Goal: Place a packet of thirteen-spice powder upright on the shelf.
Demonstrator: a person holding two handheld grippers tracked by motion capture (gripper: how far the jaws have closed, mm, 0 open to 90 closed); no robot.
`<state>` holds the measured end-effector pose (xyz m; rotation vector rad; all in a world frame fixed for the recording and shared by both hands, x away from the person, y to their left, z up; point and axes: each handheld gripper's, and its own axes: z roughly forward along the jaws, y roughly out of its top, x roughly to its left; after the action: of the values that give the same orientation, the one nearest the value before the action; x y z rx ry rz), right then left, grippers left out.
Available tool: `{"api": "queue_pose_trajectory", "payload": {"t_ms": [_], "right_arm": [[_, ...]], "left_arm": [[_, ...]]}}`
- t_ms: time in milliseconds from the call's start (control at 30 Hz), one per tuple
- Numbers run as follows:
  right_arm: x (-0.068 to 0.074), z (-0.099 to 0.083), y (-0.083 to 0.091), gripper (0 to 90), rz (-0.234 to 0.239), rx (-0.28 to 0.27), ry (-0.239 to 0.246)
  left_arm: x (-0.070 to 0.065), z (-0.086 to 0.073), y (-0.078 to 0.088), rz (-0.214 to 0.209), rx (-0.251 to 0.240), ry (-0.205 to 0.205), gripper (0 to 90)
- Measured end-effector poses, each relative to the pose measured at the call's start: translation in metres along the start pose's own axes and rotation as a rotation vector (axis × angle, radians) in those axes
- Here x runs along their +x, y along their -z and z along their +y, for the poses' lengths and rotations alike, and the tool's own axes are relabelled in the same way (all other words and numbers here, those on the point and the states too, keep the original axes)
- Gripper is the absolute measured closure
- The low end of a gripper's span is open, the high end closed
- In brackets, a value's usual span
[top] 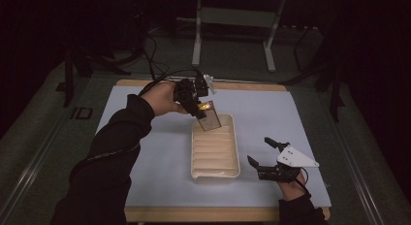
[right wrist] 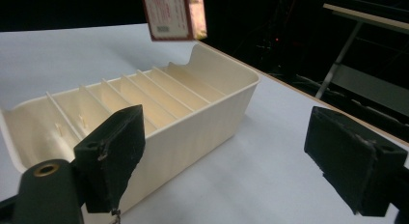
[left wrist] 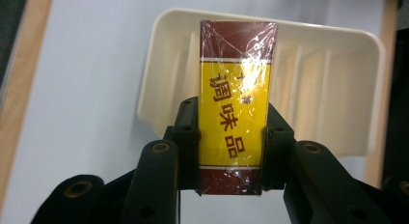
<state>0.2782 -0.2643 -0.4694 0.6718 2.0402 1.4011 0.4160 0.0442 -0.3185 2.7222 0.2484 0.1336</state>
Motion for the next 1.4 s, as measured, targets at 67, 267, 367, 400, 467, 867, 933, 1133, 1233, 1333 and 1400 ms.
{"api": "queue_pose_trajectory", "payload": {"t_ms": [67,267,367,400,467,867,933,1133,1233,1333,1400], "right_arm": [[0.000,0.000,0.000,14.3,0.001,-0.001,0.002],[-0.001,-0.001,0.000,14.3,0.003,0.006,0.001],[0.000,-0.001,0.000,14.3,0.006,0.001,0.002],[-0.001,-0.001,0.000,14.3,0.006,0.000,0.002],[-0.001,-0.001,0.000,14.3,0.006,0.002,0.000],[-0.001,-0.001,-0.001,14.3,0.006,0.007,0.000],[0.000,-0.001,-0.001,14.3,0.006,0.006,0.002],[-0.001,-0.001,-0.001,14.3,0.007,0.007,-0.001],[-0.001,-0.001,-0.001,14.3,0.007,0.006,0.001],[-0.001,-0.001,-0.001,14.3,0.007,0.006,-0.001],[-0.001,-0.001,0.000,14.3,0.006,0.006,0.001]], "left_arm": [[0.001,-0.001,-0.006,0.002,-0.017,-0.008,67.9],[0.006,-0.005,-0.025,-0.037,-0.060,-0.017,67.9],[0.009,-0.008,-0.035,-0.048,-0.077,-0.015,67.9],[0.009,-0.010,-0.039,-0.044,-0.086,-0.012,67.9],[0.011,-0.013,-0.045,-0.063,-0.078,-0.009,67.9],[0.008,-0.016,-0.044,-0.079,-0.091,-0.015,67.9],[0.006,-0.015,-0.044,-0.072,-0.084,-0.020,67.9],[0.006,-0.012,-0.044,-0.077,-0.077,-0.032,67.9],[0.006,-0.013,-0.044,-0.066,-0.074,-0.030,67.9],[0.009,-0.014,-0.043,-0.061,-0.071,-0.018,67.8],[0.009,-0.015,-0.043,-0.061,-0.072,-0.024,67.9]]}}
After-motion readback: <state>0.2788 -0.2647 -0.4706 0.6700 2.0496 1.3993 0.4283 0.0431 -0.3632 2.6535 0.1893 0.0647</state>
